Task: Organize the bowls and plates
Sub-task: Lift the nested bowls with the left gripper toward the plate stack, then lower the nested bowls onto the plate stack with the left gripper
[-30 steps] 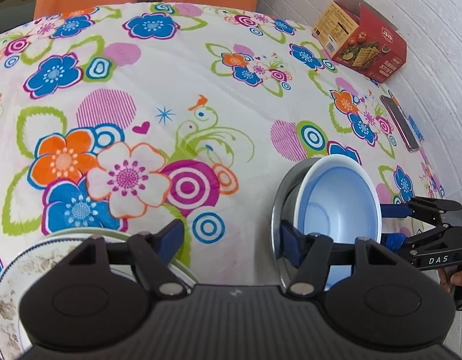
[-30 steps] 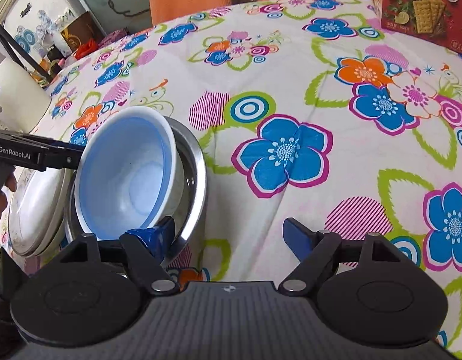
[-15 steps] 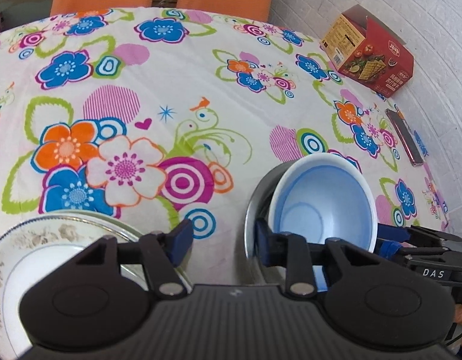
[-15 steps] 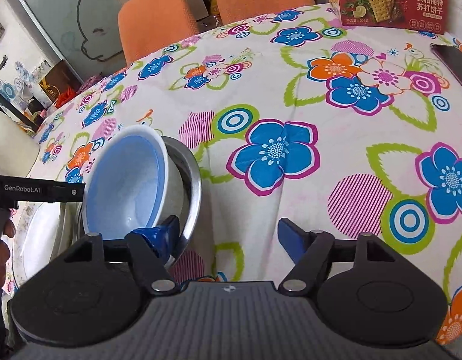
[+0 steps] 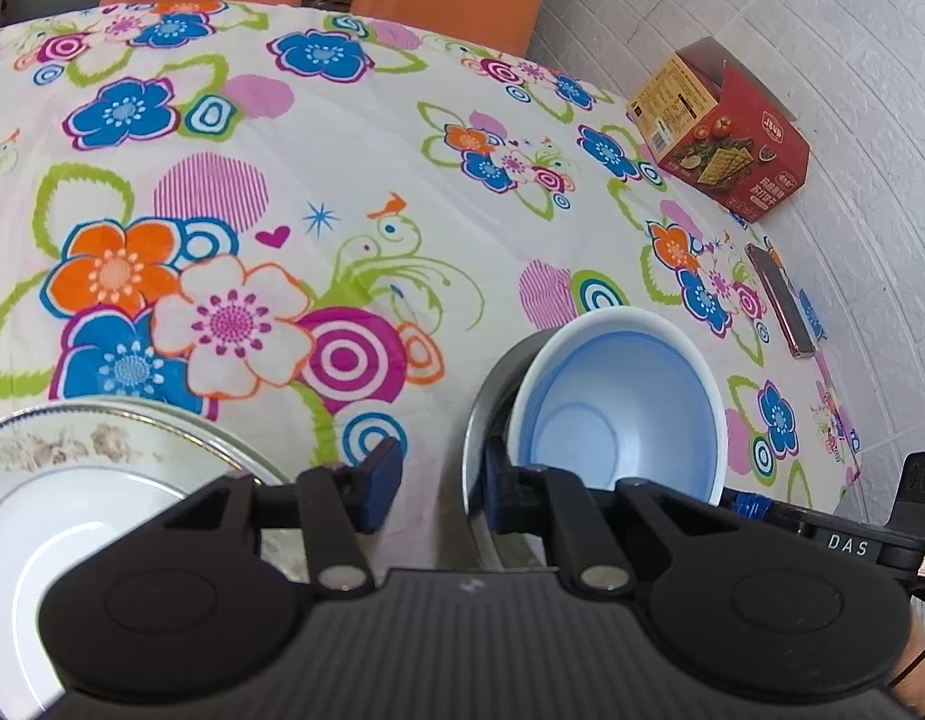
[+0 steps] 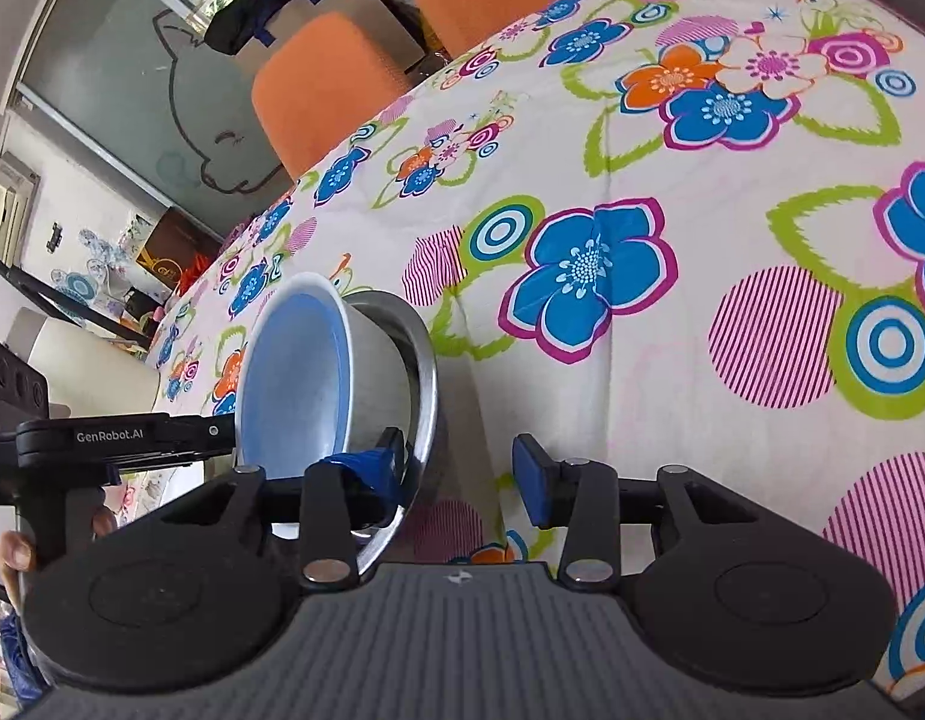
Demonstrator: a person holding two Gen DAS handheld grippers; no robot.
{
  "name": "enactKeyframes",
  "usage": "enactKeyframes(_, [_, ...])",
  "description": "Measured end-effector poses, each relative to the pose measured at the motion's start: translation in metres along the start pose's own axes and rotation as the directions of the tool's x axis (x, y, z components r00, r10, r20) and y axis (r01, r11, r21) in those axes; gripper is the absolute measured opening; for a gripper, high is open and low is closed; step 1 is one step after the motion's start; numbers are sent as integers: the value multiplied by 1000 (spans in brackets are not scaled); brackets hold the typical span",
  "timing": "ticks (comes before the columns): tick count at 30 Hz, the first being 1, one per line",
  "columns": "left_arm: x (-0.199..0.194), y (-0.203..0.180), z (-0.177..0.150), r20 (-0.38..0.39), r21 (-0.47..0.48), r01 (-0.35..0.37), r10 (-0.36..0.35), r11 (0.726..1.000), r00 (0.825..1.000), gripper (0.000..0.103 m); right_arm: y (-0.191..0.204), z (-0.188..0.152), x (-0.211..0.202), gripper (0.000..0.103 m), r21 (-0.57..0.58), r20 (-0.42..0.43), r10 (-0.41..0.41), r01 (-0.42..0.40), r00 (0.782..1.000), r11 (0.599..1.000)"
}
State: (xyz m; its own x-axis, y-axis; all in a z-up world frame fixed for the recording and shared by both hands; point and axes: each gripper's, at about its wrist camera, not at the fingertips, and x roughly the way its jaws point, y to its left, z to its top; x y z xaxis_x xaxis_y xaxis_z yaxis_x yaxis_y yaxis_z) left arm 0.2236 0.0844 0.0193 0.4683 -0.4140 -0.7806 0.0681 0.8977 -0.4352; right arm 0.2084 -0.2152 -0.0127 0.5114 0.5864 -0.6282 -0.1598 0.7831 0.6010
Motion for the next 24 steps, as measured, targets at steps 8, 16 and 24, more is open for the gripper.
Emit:
enactKeyframes(8, [-5,-2,0,19,-6,11,-11,1000,1000,8,0,-5,-1,24,7,6,-5,4,1000,1000])
enactKeyframes(16, [0,-7,1,-33,-3,84,-84,996,996,9,22,-7,10,27,-68,-80,37,-43,996,997])
enactKeyframes(24, [2,0,-2,-10,-19,63,-63,998,998,11,35,-6,17,31,-154,-82,4,-17,997,988])
